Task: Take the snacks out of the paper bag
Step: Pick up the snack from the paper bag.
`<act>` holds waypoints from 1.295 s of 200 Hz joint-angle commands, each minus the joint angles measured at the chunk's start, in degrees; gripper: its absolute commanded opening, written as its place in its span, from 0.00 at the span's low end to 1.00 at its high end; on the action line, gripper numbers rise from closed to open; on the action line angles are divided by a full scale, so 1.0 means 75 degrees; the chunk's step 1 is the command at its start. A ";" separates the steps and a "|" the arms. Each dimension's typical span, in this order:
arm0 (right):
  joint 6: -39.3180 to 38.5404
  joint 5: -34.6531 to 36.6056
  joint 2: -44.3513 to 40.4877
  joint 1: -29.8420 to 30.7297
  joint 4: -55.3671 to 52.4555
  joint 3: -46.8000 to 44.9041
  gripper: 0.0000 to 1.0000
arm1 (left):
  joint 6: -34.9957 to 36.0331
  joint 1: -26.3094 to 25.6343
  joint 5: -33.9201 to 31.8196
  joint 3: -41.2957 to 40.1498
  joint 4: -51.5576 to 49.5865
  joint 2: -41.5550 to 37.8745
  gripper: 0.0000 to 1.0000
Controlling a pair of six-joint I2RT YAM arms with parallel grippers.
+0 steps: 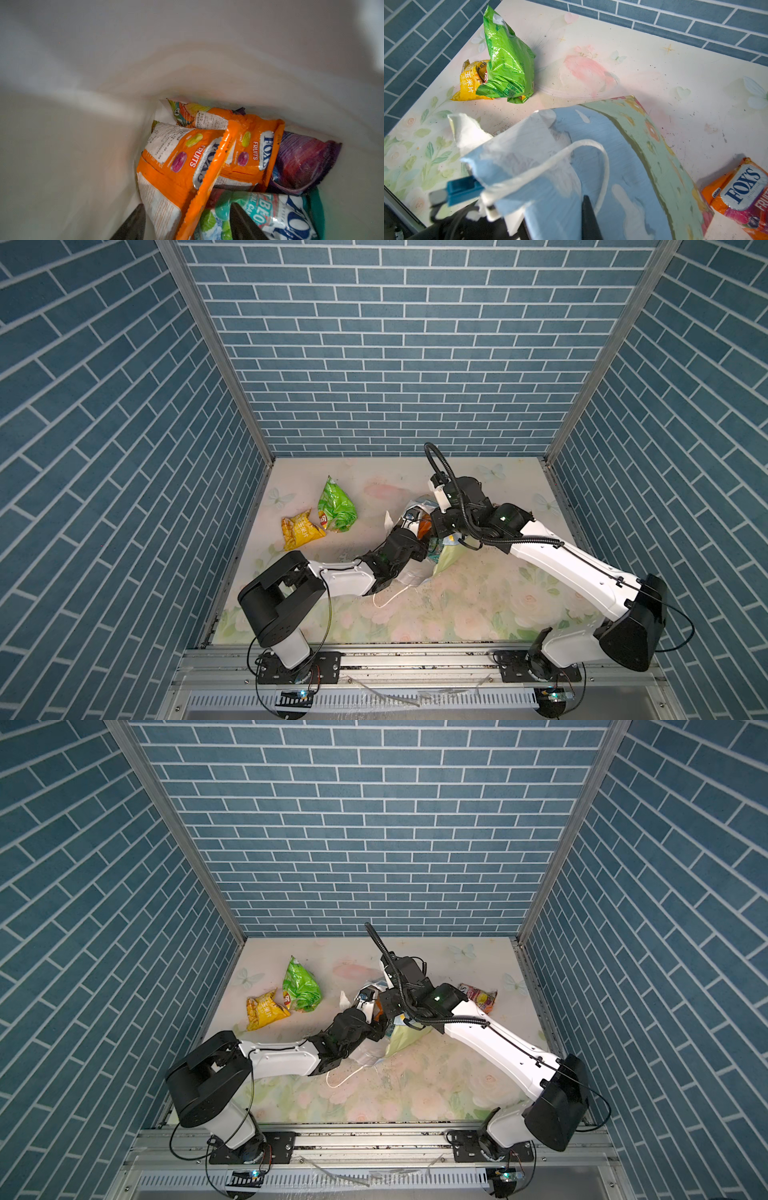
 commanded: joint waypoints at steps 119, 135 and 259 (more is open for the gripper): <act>0.0456 -0.0278 -0.0124 0.0024 0.0307 0.0037 0.00 | -0.0923 0.0476 0.0125 -0.0031 0.0618 0.0409 0.61; 0.0457 -0.0307 -0.0091 0.0016 0.0309 0.0067 0.00 | -0.0936 0.0501 0.0167 0.0068 0.0541 0.0463 0.61; 0.0351 -0.0337 -0.0094 0.0006 0.0289 -0.0021 0.00 | -0.0789 0.0526 0.0641 0.0856 0.0167 0.0982 0.28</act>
